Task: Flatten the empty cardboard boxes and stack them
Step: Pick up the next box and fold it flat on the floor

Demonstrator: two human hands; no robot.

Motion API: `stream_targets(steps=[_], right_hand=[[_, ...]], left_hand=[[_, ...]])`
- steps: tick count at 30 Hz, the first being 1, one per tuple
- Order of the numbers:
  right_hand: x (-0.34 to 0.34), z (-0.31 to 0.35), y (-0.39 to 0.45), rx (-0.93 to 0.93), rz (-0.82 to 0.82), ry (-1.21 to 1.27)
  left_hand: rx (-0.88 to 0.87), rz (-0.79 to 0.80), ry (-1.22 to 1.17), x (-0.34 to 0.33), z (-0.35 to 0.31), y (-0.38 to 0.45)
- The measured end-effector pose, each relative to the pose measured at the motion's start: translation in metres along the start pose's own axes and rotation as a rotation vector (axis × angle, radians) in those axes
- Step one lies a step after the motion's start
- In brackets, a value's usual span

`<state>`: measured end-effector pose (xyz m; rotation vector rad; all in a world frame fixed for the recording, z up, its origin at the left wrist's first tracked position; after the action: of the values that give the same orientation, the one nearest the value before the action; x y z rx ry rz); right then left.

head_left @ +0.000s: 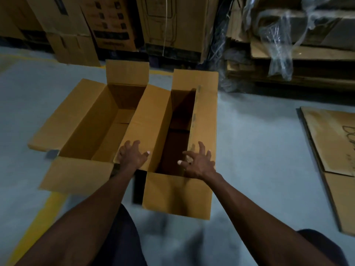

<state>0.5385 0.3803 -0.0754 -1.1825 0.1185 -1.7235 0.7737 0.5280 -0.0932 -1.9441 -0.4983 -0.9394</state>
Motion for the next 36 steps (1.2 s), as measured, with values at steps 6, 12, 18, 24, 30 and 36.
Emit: stream_targets(steps=[6,12,18,24,30,36], right_hand=[[-0.035,-0.014,0.016,0.005,-0.067,-0.023],[-0.036,-0.019,0.012,0.060,-0.231,-0.014],[-0.010,-0.026,-0.014,0.130,-0.326,0.047],[0.032,-0.060,-0.043,0.105,-0.462,0.162],[0.060,-0.145,-0.073,-0.071,-0.598,0.372],[0.054,-0.244,-0.090,-0.332,-0.685,0.393]], left_hand=[[0.158,-0.066,-0.150,-0.026,0.041,0.034],[0.220,-0.182,-0.441,-0.017,0.075,0.045],[-0.009,-0.412,-0.515,0.012,0.058,0.002],[-0.264,-0.288,-0.803,0.010,0.026,-0.016],[-0.345,-0.355,-0.779,0.005,-0.013,-0.046],[-0.433,-0.431,-0.803,0.003,-0.052,-0.080]])
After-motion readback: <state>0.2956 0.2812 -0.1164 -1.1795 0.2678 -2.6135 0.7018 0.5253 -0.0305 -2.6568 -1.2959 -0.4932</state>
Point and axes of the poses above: each hand's wrist, its own y-axis towards the middle knuckle, its own x-axis out of the back of the hand, z = x × y, the point moved 7 cm from there along y, towards the middle knuckle, and after that the axes turned 15 degrees about z, right-handed, at the moved point
